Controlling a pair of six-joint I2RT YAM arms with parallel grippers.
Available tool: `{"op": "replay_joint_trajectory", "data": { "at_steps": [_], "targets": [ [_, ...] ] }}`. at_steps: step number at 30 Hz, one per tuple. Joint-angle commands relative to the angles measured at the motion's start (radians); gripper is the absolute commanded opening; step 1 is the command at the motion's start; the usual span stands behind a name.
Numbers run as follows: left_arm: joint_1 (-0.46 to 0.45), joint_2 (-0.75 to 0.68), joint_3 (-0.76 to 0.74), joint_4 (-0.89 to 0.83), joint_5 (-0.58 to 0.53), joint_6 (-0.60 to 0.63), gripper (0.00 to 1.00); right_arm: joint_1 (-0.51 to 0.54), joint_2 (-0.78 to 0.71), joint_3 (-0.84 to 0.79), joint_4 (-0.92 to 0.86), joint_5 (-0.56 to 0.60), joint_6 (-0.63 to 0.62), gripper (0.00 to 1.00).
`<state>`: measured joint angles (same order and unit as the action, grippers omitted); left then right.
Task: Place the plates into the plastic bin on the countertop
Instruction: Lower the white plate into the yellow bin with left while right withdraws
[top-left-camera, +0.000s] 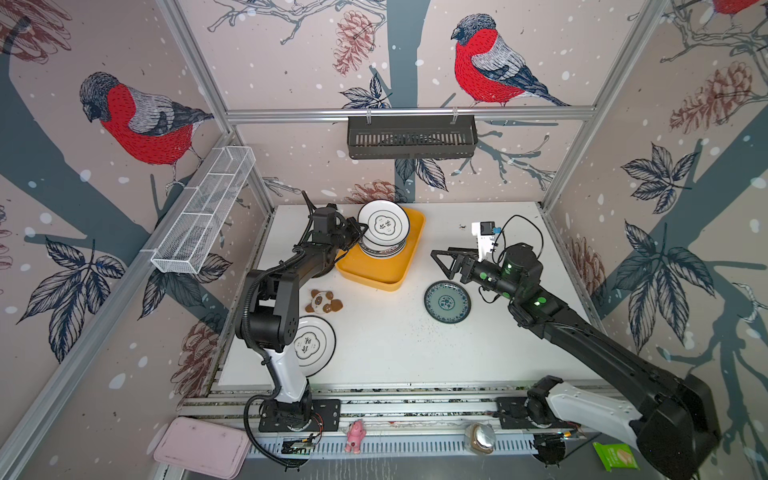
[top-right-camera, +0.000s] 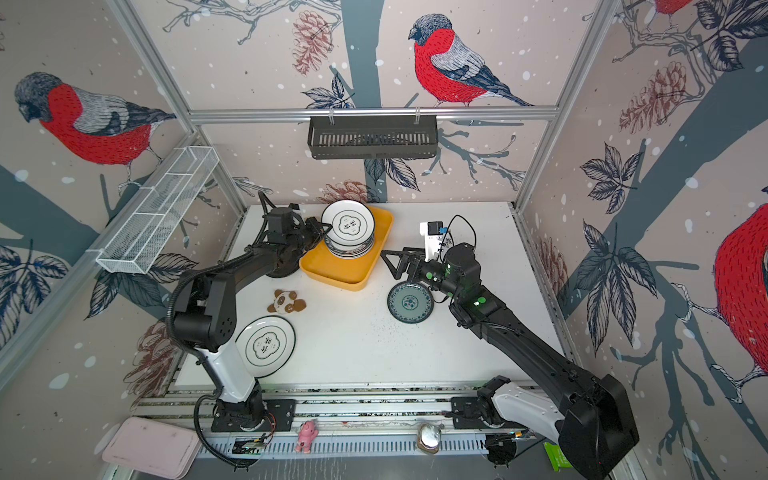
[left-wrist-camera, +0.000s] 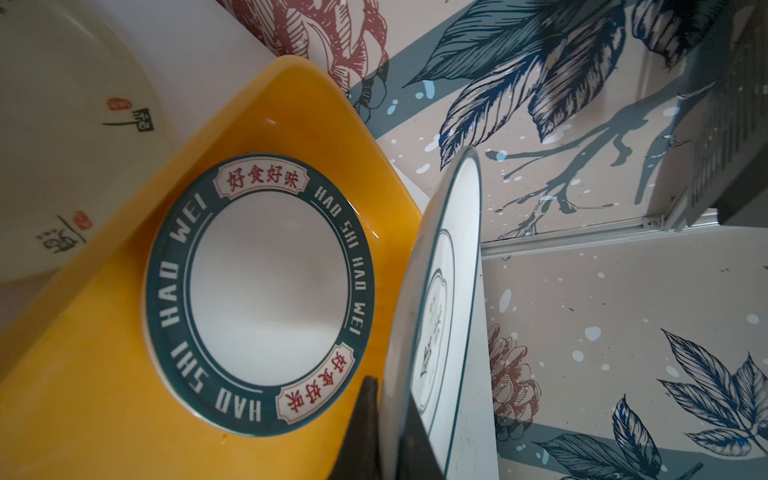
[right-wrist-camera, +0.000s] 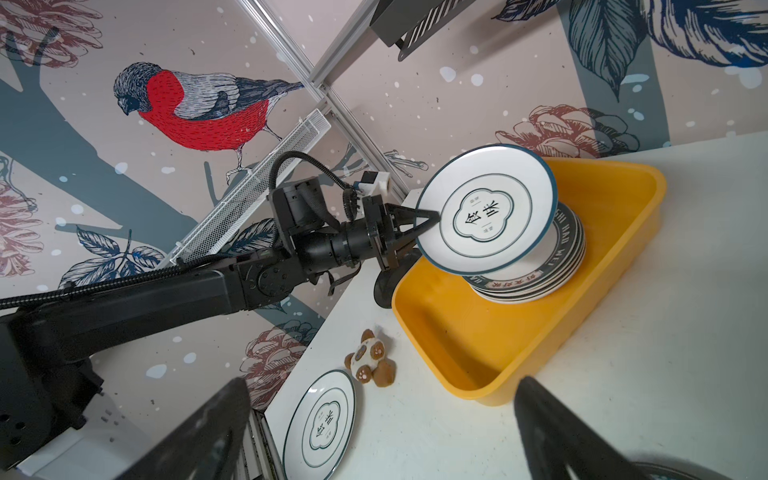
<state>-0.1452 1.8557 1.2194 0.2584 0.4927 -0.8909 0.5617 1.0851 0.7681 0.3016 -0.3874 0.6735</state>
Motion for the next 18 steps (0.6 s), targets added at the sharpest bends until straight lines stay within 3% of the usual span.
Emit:
{"op": "replay_joint_trajectory", "data": {
  "at_steps": [1, 18],
  "targets": [
    [0.004, 0.041, 0.044, 0.014, -0.028, -0.014, 0.07, 0.006, -0.001, 0.006, 0.05, -0.006, -0.017, 1.0],
    [0.004, 0.209, 0.15, 0.007, -0.038, -0.06, 0.07, 0.007, -0.012, 0.012, 0.005, 0.036, -0.025, 1.0]
  ]
}}
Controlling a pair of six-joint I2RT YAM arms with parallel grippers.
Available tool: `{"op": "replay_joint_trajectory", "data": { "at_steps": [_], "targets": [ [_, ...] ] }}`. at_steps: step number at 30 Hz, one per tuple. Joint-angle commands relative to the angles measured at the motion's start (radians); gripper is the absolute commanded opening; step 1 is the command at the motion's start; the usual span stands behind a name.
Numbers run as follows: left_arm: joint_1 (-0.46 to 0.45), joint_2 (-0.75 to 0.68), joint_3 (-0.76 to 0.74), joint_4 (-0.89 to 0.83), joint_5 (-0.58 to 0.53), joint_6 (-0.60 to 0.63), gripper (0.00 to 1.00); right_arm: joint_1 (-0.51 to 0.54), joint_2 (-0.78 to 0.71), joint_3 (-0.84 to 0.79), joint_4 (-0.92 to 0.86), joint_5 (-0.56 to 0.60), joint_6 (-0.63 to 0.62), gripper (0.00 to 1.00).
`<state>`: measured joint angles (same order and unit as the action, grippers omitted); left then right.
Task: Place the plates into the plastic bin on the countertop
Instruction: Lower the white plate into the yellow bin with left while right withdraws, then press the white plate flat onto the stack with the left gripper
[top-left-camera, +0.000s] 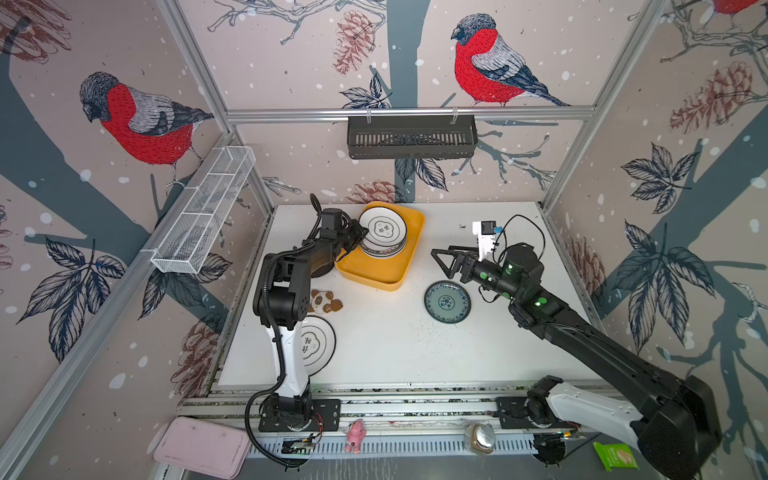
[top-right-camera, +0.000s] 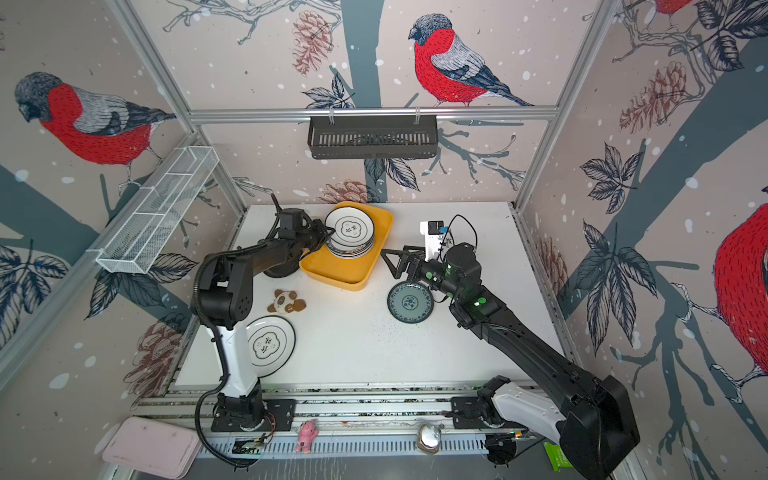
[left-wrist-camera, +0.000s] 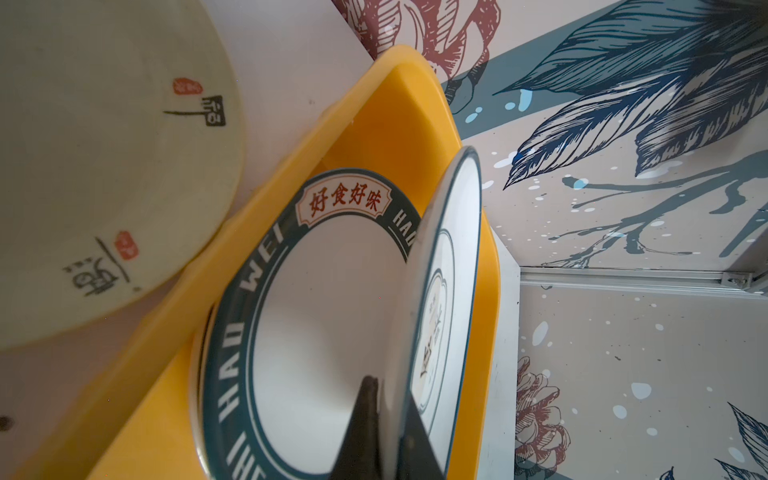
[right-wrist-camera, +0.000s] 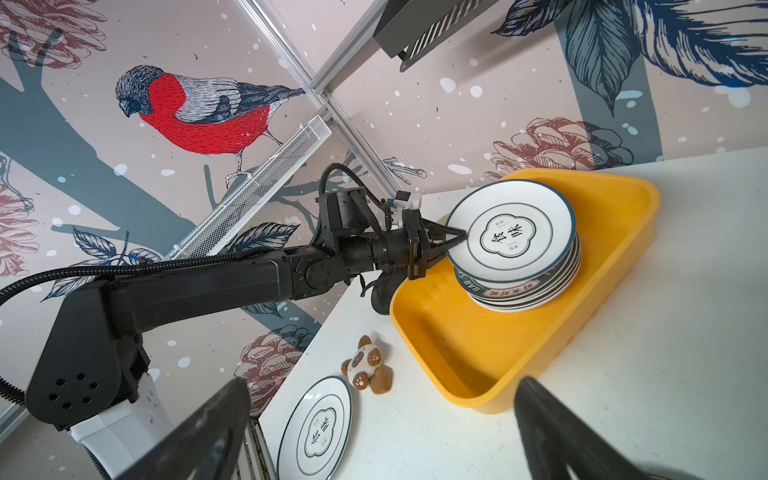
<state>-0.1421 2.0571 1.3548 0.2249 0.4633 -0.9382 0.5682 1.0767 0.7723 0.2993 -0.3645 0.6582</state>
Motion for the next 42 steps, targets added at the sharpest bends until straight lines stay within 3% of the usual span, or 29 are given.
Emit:
{"op": "replay_joint_trajectory", "data": {
  "at_steps": [1, 15, 30, 37, 42],
  "targets": [
    [0.001, 0.013, 0.017, 0.04, -0.009, -0.013, 0.07, 0.001, -0.003, 0.008, 0.009, 0.015, -0.011, 1.0],
    [0.001, 0.044, 0.009, 0.042, -0.018, -0.028, 0.12, 0.002, 0.007, 0.012, -0.006, 0.031, -0.011, 1.0],
    [0.001, 0.034, -0.012, 0.021, -0.018, -0.003, 0.27, -0.001, 0.015, 0.013, -0.02, 0.053, -0.015, 0.99],
    [-0.001, 0.032, -0.017, 0.008, -0.02, 0.014, 0.41, -0.001, 0.001, 0.005, -0.036, 0.07, -0.014, 1.0],
    [-0.003, 0.024, -0.009, -0.027, -0.03, 0.041, 0.56, -0.001, -0.01, -0.005, -0.033, 0.085, -0.008, 1.0]
  ]
}}
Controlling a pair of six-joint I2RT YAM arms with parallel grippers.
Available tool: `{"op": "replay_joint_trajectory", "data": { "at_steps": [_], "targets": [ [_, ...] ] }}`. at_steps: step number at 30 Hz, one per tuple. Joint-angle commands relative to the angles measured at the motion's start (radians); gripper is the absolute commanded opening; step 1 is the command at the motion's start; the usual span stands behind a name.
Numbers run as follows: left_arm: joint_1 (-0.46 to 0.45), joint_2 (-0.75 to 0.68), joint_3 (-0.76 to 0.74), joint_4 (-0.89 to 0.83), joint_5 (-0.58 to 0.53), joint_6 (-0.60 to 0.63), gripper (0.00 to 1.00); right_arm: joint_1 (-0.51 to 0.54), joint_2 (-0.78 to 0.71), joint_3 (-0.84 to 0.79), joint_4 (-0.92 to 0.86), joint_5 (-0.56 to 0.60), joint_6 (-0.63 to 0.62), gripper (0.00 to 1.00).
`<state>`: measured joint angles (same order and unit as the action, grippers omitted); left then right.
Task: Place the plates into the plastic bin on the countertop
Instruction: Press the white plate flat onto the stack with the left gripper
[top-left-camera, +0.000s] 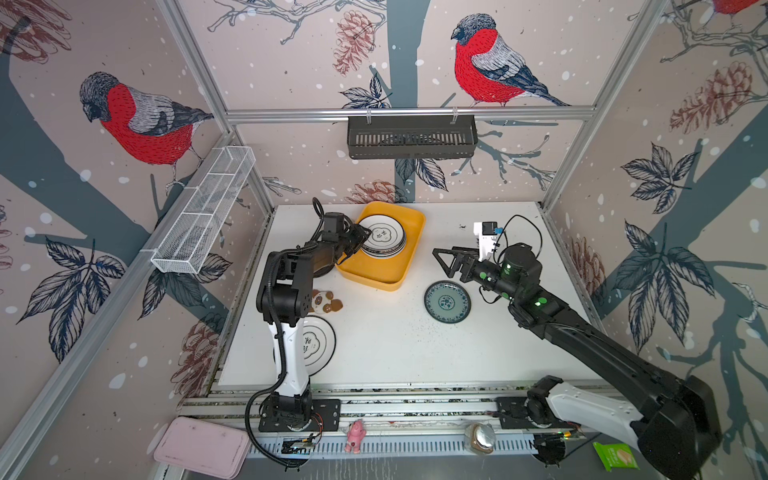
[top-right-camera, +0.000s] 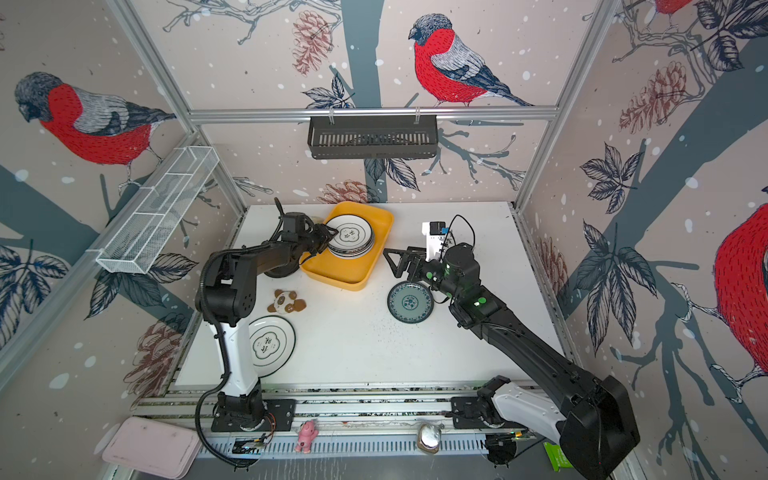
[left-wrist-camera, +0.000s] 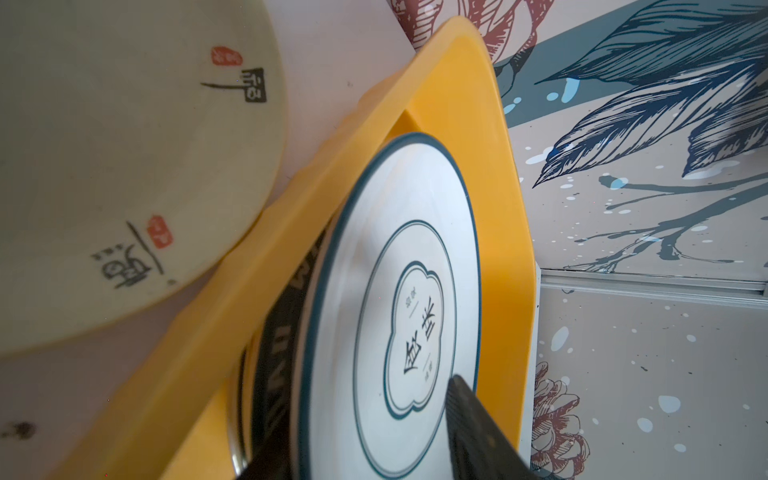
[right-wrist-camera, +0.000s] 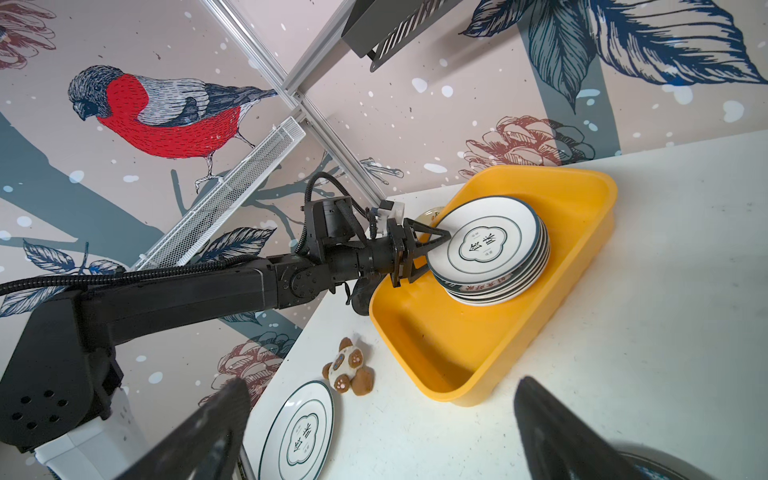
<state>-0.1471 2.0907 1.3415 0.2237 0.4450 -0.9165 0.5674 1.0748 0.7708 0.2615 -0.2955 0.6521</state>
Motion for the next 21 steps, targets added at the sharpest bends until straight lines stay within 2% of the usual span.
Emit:
{"op": "replay_joint_trajectory", "data": {
  "at_steps": [1, 13, 16, 21],
  "targets": [
    [0.0, -0.011, 0.007, -0.035, -0.015, 0.025, 0.6, 0.0, -0.009, -0.005, 0.005, 0.018, 0.0, 1.0],
    [-0.02, -0.019, 0.031, -0.09, -0.043, 0.058, 0.71, 0.0, -0.038, -0.03, 0.0, 0.039, -0.004, 0.99],
    [-0.028, -0.031, 0.037, -0.115, -0.069, 0.08, 0.79, -0.001, -0.037, -0.03, -0.004, 0.038, -0.01, 1.0],
    [-0.045, -0.058, 0.05, -0.171, -0.128, 0.128, 0.82, -0.004, -0.027, -0.024, -0.015, 0.037, -0.023, 1.0]
  ]
}}
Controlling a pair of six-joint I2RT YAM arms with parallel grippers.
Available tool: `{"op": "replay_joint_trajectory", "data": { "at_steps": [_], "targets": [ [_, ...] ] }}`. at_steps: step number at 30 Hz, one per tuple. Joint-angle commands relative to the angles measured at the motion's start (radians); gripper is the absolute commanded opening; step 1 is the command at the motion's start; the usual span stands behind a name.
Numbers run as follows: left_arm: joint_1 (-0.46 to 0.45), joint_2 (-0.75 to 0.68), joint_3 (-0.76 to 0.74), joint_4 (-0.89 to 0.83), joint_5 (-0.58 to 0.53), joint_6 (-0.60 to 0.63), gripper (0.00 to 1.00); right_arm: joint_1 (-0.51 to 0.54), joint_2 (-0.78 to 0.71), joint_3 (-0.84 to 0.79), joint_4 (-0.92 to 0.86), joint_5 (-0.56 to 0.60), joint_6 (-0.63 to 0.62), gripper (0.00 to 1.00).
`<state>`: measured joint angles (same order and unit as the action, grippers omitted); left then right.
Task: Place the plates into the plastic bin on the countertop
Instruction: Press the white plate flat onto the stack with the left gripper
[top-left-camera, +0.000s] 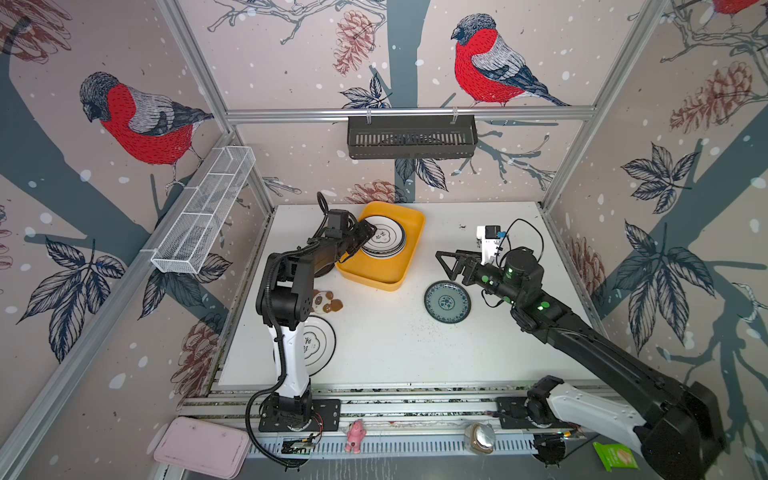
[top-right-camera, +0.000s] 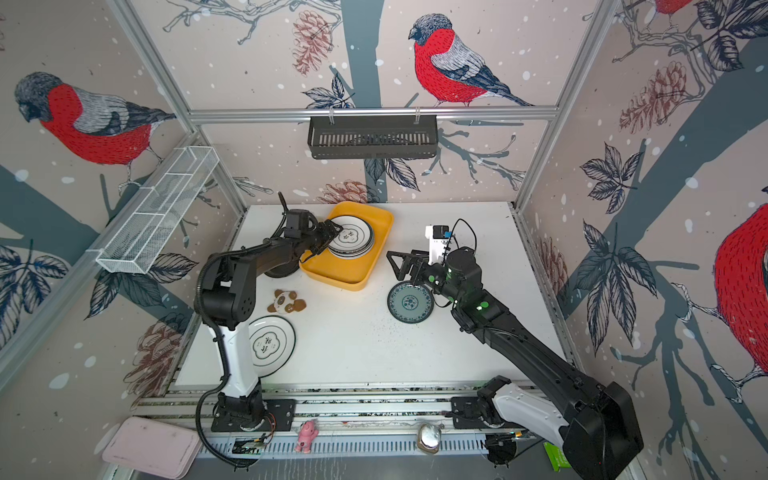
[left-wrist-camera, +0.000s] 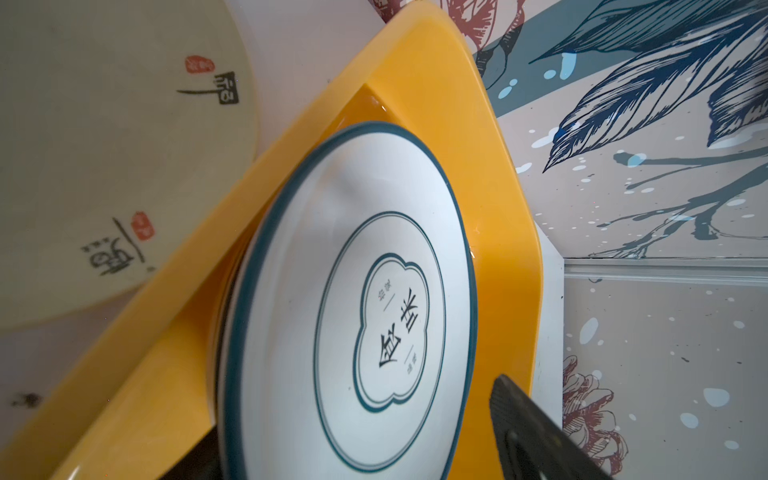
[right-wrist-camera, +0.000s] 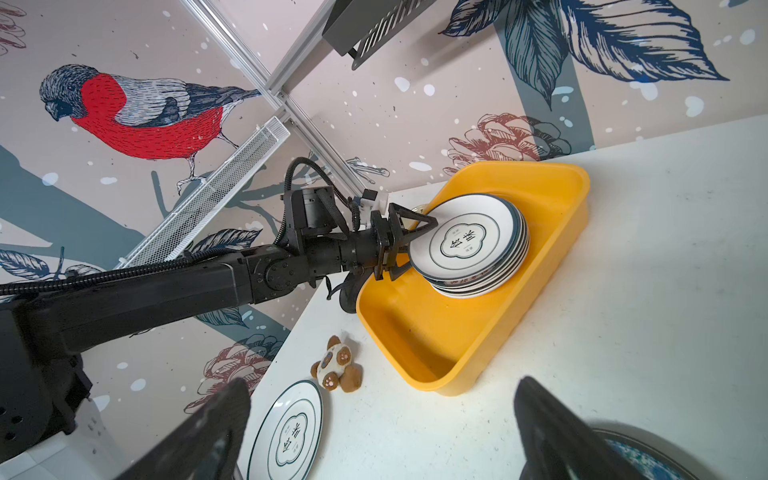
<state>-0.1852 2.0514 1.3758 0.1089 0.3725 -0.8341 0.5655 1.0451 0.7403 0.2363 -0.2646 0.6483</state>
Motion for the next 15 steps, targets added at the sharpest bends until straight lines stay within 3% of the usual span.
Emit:
{"op": "replay_joint_trajectory", "data": {
  "at_steps": [1, 11, 15],
  "targets": [
    [-0.01, -0.021, 0.022, -0.074, -0.064, 0.06, 0.83, -0.004, 0.006, 0.007, 0.012, 0.005, -0.021, 1.0],
    [-0.037, -0.038, 0.054, -0.2, -0.106, 0.125, 0.96, -0.014, 0.04, 0.025, 0.004, -0.02, -0.048, 1.0],
    [-0.045, -0.036, 0.082, -0.277, -0.127, 0.161, 0.96, -0.021, 0.044, 0.024, 0.009, -0.027, -0.055, 1.0]
  ]
}}
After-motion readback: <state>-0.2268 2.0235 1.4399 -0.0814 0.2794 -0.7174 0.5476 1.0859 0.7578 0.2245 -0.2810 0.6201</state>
